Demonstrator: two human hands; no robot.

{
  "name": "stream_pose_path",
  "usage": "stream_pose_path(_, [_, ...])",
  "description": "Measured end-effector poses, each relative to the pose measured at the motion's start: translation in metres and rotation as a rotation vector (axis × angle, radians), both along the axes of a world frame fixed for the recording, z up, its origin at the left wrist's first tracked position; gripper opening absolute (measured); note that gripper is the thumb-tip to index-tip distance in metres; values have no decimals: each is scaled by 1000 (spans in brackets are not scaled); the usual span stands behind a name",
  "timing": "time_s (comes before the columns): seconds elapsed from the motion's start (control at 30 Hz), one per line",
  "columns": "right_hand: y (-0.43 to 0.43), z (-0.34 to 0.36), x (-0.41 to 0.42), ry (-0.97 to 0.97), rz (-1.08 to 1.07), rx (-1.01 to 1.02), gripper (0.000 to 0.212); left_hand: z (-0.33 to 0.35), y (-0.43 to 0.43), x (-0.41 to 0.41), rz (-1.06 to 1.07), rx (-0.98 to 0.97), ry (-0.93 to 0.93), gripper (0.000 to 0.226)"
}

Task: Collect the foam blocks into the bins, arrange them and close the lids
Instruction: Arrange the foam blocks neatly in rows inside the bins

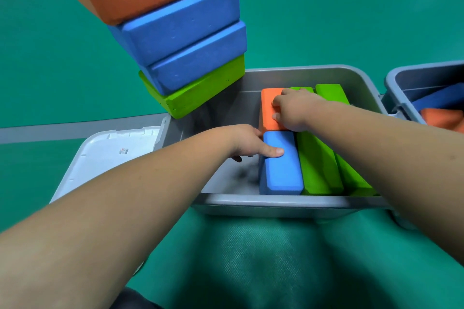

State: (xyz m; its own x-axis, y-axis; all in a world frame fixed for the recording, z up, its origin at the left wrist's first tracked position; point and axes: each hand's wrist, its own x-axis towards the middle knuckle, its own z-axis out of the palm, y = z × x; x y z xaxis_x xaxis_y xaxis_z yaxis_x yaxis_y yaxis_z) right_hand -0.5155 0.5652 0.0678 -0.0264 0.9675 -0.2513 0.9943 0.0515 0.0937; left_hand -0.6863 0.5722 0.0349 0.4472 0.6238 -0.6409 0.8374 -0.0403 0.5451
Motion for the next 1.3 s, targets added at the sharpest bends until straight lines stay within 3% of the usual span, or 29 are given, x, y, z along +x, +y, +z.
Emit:
stream_pose_path(0.1, [-9,7,12,19,16,-87,49,5,-3,5,12,101,12,59])
stream_pose_path(0.3, [-32,32,47,112,-74,-44,58,19,-7,15,119,55,-18,58])
stream_pose_path(0.43, [-35,56,55,243,-132,11,63,37,-6,30,114,306,67,50])
stream_pose_path(0.57, [-36,76,44,321,-87,109,56,52,-7,36,181,357,8,33])
stream_pose_path(0.7, [-31,88,29,395,-19,193,42,91,-4,30,167,700,-17,11])
stream_pose_path(0.9, [-14,121,8,614,-70,436,37,181,10,-3,301,1108,-295,21])
stream_pose_path(1.0, [-4,135,-5,743,-117,528,32,222,8,-19,321,1335,-340,21])
stream_pose_path(1.1, [3,143,-17,844,-147,550,29,248,6,-37,401,1438,-402,23])
stream_pose_path(1.2, [7,148,-28,896,-154,556,30,260,10,-61,516,1459,-391,29])
stream_pose_path(1.3, [14,152,-39,942,-172,580,38,258,15,-88,629,1499,-246,45])
